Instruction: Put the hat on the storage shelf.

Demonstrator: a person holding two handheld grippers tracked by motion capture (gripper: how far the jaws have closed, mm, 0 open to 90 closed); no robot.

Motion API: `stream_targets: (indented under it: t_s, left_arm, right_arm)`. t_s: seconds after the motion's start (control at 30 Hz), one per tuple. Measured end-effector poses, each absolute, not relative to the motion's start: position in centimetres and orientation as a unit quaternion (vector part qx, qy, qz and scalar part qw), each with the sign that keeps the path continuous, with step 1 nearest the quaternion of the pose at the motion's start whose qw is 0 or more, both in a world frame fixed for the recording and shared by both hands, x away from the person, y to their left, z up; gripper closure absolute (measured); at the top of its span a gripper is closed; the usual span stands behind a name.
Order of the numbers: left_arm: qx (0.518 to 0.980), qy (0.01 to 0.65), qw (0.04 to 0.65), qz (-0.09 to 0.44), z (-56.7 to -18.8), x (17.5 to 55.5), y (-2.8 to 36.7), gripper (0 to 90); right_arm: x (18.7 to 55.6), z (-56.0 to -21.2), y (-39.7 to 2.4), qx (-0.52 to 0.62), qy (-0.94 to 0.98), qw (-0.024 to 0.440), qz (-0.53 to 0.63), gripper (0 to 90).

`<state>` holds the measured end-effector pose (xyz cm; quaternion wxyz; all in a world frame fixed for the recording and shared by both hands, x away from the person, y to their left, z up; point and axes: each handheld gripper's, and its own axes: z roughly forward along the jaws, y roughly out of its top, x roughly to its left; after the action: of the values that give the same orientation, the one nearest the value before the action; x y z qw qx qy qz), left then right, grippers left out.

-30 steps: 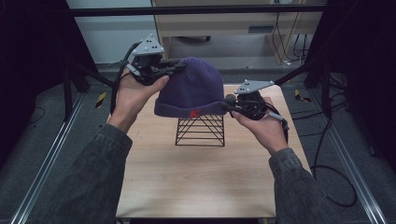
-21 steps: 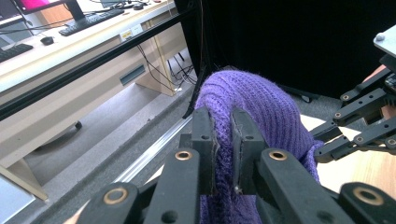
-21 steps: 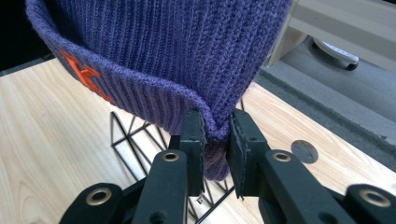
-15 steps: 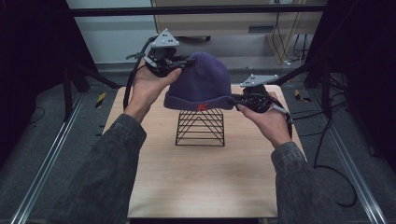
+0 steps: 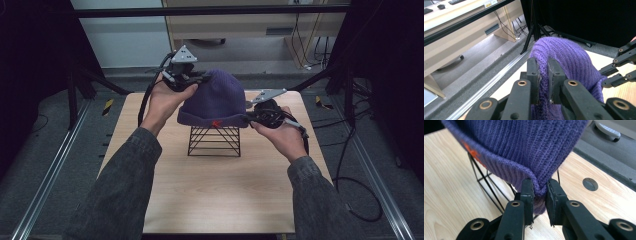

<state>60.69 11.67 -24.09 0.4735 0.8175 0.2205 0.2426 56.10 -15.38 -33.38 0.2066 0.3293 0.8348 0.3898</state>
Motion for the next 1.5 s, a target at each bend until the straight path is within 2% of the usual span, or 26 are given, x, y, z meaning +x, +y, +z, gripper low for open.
stream_targets:
  t_s: [0.43, 0.97, 1.5]
  left_arm:
    - [0.822, 0.231, 0.464, 0.236, -26.3, 60.4, 12.4, 81.4]
    - [0.821, 0.233, 0.466, 0.235, -27.0, 59.9, 13.1, 81.5]
    - [0.833, 0.227, 0.450, 0.229, -28.3, 59.8, 13.0, 81.4]
  right_arm:
    - [55.9, -34.8, -14.5, 0.330, 0.845, 0.196, 0.372, 77.2]
    - [55.6, -35.1, -14.2, 0.332, 0.845, 0.197, 0.371, 77.2]
    - [55.6, -36.9, -14.4, 0.342, 0.846, 0.183, 0.366, 76.3]
